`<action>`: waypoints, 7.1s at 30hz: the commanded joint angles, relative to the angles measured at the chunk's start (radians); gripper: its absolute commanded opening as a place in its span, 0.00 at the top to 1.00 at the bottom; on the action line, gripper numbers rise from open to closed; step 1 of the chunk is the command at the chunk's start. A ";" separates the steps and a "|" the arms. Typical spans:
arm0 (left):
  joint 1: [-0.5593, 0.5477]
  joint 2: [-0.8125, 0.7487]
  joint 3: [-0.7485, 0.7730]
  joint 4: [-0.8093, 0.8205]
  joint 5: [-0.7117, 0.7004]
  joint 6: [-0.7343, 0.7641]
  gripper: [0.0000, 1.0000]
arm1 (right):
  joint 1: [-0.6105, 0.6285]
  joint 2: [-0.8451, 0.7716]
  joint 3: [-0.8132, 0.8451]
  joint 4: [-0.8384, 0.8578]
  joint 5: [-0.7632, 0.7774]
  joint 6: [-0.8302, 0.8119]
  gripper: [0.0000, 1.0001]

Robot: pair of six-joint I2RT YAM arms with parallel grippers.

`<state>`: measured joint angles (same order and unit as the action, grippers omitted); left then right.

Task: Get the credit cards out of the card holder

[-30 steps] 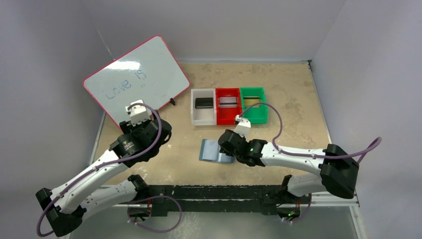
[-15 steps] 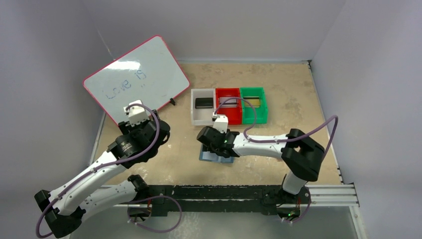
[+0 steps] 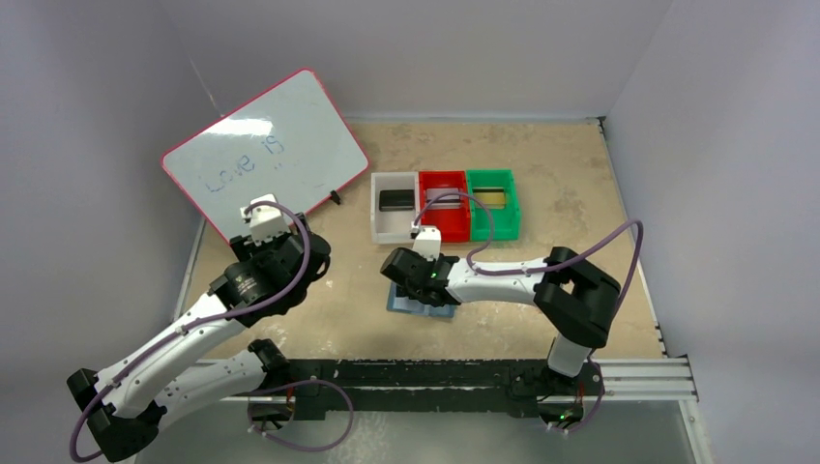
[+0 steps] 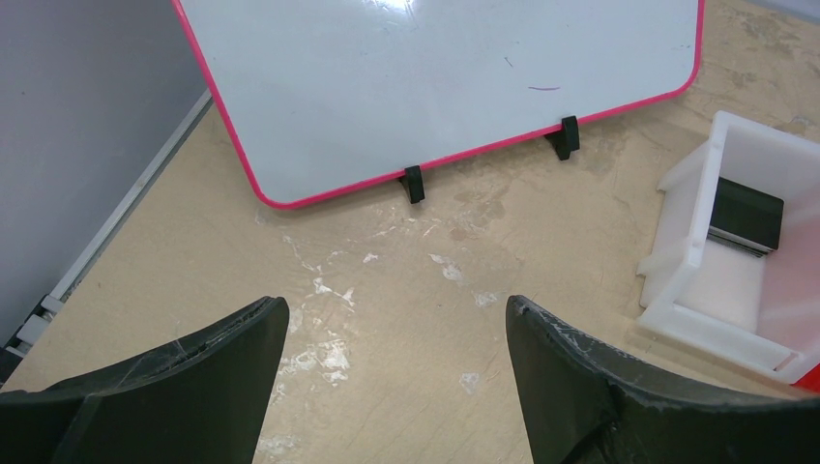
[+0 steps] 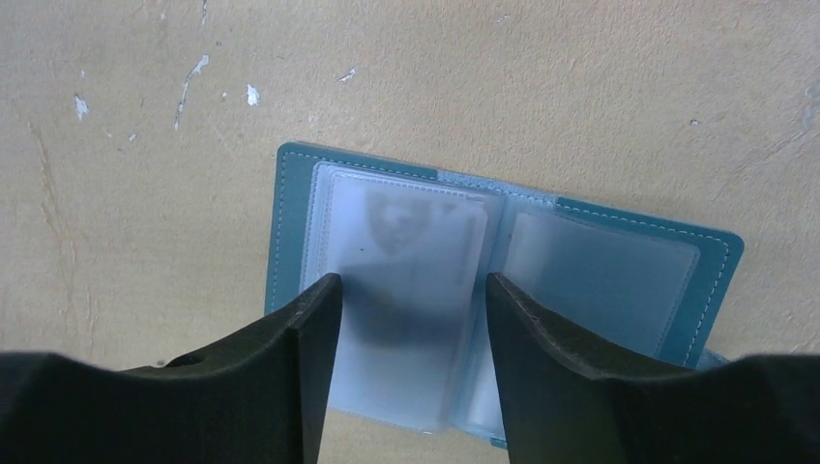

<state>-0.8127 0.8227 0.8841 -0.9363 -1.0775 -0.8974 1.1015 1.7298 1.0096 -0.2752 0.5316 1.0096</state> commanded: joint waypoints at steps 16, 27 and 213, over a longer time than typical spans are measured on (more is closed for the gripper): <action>0.000 0.003 0.008 0.081 0.148 0.013 0.17 | -0.022 -0.069 -0.142 0.135 -0.054 0.008 0.57; 0.001 -0.033 0.012 0.029 0.060 -0.007 0.17 | 0.021 -0.062 0.012 0.006 0.032 -0.006 0.28; -0.200 0.605 -0.196 0.804 0.755 -0.219 0.71 | -0.316 -0.240 -0.586 0.810 -0.695 -0.031 0.79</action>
<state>-1.0203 1.4067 0.6369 -0.1398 -0.3267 -1.1561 0.7891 1.4857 0.4454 0.4870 -0.1314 0.9501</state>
